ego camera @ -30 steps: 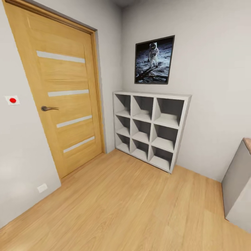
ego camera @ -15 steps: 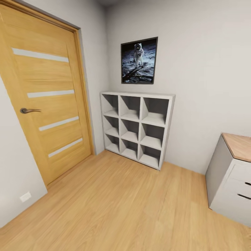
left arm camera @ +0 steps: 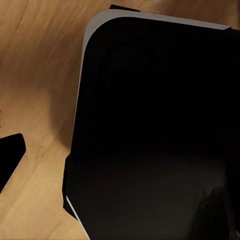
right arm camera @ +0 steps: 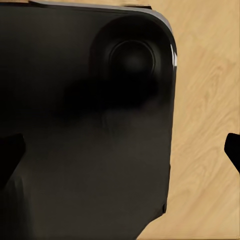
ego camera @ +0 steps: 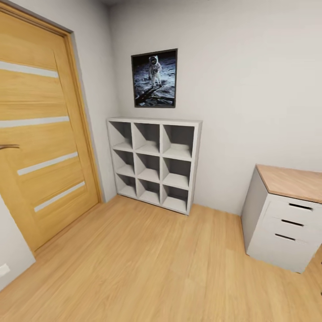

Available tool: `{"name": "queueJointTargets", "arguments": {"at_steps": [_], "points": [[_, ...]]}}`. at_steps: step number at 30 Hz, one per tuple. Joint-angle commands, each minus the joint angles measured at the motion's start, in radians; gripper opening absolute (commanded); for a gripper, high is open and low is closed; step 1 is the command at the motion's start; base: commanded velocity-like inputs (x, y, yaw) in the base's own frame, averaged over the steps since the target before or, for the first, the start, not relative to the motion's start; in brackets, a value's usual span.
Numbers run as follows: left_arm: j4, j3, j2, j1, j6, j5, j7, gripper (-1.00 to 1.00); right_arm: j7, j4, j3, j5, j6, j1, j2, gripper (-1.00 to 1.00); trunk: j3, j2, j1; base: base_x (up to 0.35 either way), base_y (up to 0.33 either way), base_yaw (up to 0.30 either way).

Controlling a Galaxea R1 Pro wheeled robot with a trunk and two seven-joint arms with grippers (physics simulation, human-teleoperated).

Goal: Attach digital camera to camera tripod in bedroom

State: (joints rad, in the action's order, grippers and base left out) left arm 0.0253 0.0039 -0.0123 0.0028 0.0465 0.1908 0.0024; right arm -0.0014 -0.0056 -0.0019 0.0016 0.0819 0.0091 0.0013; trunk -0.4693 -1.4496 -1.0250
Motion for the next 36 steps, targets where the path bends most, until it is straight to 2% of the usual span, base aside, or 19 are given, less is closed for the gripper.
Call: {"name": "queueJointTargets", "arguments": {"at_steps": [1, 36], "points": [[0.001, 0.000, 0.000, 0.000, 0.002, 0.006, 0.000, 1.00, 0.000, -0.001, 0.000, 0.001, 0.002, 0.000, 0.000, 1.00, -0.001, 0.000, 0.000, 0.000, 0.000, -0.298], [0.001, 0.000, 0.000, 0.000, 0.002, 0.006, 0.000, 1.00, 0.005, -0.001, 0.003, 0.003, 0.001, 0.000, 0.000, 1.00, -0.001, 0.000, 0.000, 0.000, 0.000, -0.298]]}}
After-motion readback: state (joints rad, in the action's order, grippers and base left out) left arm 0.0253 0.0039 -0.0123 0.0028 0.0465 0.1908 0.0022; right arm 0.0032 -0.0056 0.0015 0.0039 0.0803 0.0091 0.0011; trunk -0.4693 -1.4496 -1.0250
